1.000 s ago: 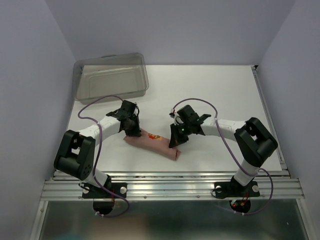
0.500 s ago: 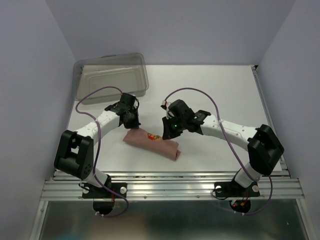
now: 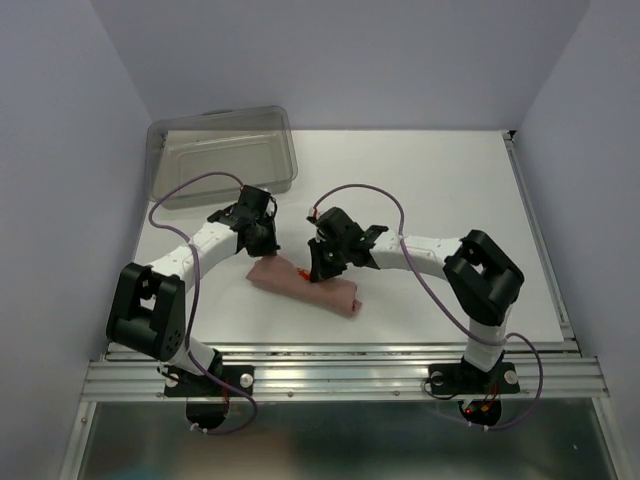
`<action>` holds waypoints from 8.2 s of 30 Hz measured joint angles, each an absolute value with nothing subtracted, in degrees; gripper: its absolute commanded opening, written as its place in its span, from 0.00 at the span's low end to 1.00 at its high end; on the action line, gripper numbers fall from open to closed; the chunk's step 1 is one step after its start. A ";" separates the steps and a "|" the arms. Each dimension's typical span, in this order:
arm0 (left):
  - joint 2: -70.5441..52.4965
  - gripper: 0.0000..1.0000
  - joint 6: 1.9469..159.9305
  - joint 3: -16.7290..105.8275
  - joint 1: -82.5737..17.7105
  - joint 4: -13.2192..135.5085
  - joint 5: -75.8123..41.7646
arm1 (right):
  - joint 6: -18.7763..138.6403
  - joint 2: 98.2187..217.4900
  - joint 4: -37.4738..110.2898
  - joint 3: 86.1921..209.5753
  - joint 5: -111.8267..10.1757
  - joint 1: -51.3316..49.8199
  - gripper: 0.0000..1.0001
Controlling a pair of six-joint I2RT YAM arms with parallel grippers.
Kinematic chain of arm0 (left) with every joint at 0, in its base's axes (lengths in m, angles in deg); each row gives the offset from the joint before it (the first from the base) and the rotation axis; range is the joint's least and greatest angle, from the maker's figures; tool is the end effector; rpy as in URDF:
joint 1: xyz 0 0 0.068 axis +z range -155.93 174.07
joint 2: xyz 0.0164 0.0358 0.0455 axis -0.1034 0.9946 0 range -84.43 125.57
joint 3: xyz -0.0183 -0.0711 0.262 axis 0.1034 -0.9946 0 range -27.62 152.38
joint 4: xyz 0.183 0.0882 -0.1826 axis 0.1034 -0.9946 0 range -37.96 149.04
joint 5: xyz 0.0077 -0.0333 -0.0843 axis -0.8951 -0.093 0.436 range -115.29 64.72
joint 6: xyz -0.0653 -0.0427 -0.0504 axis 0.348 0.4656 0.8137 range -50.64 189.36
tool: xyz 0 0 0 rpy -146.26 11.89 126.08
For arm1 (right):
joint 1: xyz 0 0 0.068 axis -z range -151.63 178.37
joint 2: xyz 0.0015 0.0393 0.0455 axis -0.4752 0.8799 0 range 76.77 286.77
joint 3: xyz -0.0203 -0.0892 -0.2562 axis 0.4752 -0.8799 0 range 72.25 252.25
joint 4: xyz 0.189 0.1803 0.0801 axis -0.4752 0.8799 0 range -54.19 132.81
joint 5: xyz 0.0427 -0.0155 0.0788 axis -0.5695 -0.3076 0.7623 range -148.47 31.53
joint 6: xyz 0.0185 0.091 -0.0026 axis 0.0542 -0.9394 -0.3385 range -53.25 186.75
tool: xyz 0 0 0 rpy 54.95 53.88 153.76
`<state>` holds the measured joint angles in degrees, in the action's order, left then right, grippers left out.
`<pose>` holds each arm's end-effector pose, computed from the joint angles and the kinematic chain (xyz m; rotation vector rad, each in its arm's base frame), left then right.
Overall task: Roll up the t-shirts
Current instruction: Roll the T-shirt to the center of the board, then move the bin to the center of the board, then pick up the T-shirt from the center of the board.
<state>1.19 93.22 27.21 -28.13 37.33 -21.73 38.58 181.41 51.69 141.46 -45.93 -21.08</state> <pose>0.3200 -0.1362 0.1709 -0.0100 2.5325 -0.4085 0.2647 0.3373 0.1463 -0.5860 2.5689 0.8047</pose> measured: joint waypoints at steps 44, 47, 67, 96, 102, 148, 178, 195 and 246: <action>2.66 0.00 94.92 21.66 -25.68 40.71 -22.76 | 30.21 166.27 38.10 113.79 -45.25 -20.10 0.01; 2.66 0.00 94.90 22.84 -25.68 39.82 -22.80 | 30.28 166.22 38.69 113.99 -46.48 -20.32 0.01; -4.68 0.00 93.72 31.65 -24.59 34.24 -25.69 | 34.63 155.47 52.11 118.68 -62.37 -21.19 0.06; -2.52 0.00 95.77 19.43 -34.03 38.70 -15.79 | 27.55 160.04 43.15 112.13 -51.44 -21.63 0.04; -2.59 0.00 95.34 22.33 -34.12 36.87 -17.89 | 29.51 159.51 45.35 114.20 -52.62 -21.80 0.05; 48.12 0.75 84.32 92.76 -29.22 28.65 -20.16 | 35.63 145.72 53.02 122.84 -76.66 -15.46 0.90; 28.89 0.77 85.04 96.41 -38.40 24.74 -18.19 | 8.57 145.85 36.57 97.07 -48.20 -12.47 0.92; -6.67 0.79 89.17 56.98 -20.98 26.83 -23.22 | 3.57 159.38 18.64 96.96 -41.01 -12.45 0.43; -14.41 0.80 113.30 2.23 -25.72 51.51 -18.78 | 32.49 163.53 34.34 108.22 -34.43 -0.47 0.01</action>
<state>-14.41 113.30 2.23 -25.72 51.51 -18.78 32.49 163.53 34.34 108.22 -34.43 -0.47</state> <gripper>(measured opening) 0.820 0.049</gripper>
